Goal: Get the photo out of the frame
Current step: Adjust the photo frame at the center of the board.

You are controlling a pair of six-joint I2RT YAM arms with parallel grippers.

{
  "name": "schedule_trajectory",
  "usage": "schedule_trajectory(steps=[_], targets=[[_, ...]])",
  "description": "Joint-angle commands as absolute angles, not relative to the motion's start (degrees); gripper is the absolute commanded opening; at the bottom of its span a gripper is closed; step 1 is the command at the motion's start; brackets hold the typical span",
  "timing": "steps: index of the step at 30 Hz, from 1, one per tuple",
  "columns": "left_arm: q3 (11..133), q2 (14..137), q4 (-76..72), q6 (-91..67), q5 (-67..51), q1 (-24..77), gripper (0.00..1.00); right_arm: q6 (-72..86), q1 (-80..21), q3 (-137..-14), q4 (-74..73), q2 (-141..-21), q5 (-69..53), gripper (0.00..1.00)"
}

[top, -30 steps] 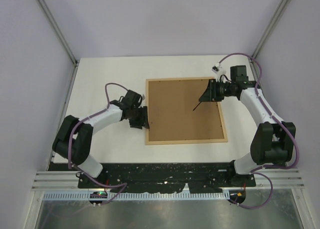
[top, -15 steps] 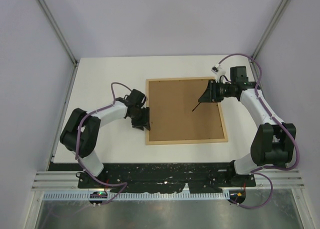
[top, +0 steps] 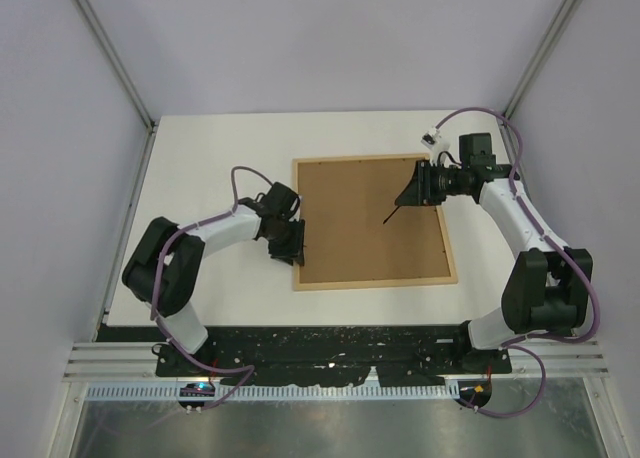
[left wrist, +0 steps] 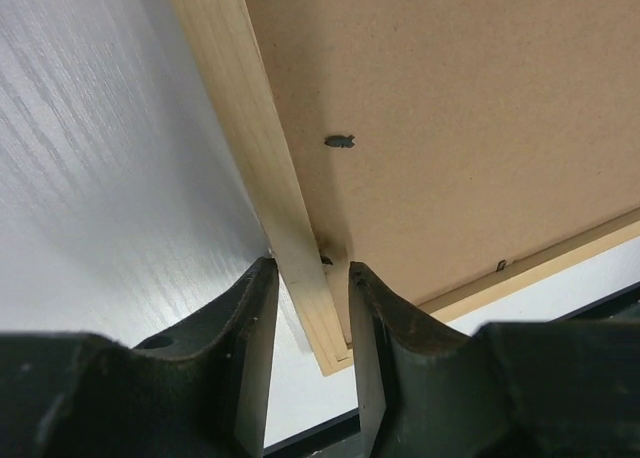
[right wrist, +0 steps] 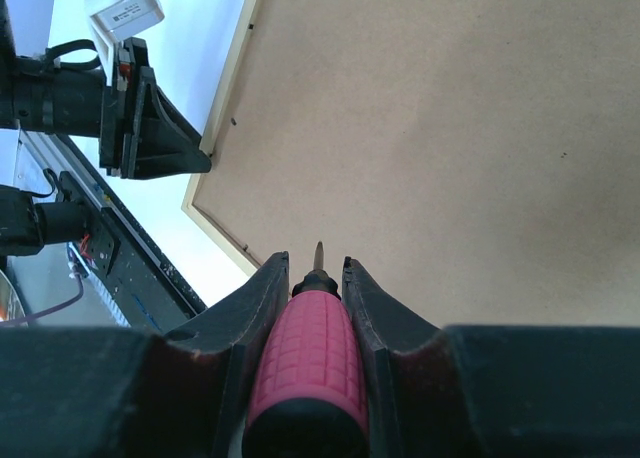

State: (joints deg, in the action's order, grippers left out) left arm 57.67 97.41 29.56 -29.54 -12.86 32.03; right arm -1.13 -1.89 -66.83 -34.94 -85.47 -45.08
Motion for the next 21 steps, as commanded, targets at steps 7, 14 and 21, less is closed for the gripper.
schedule_trajectory(steps=[7,14,21], targets=[[59.9,97.6,29.9,-28.7,-10.8,31.6,0.31,-0.8,-2.3,-66.9,-33.3,-81.7,-46.1,0.08],[60.5,97.1,28.2,-29.7,-14.9,30.3,0.45,-0.8,-2.5,-66.7,-33.2,-81.7,-46.2,0.08],[61.0,99.8,28.8,-29.9,-14.7,30.4,0.41,-0.6,-2.5,-66.6,-33.3,-81.3,-46.2,0.08]])
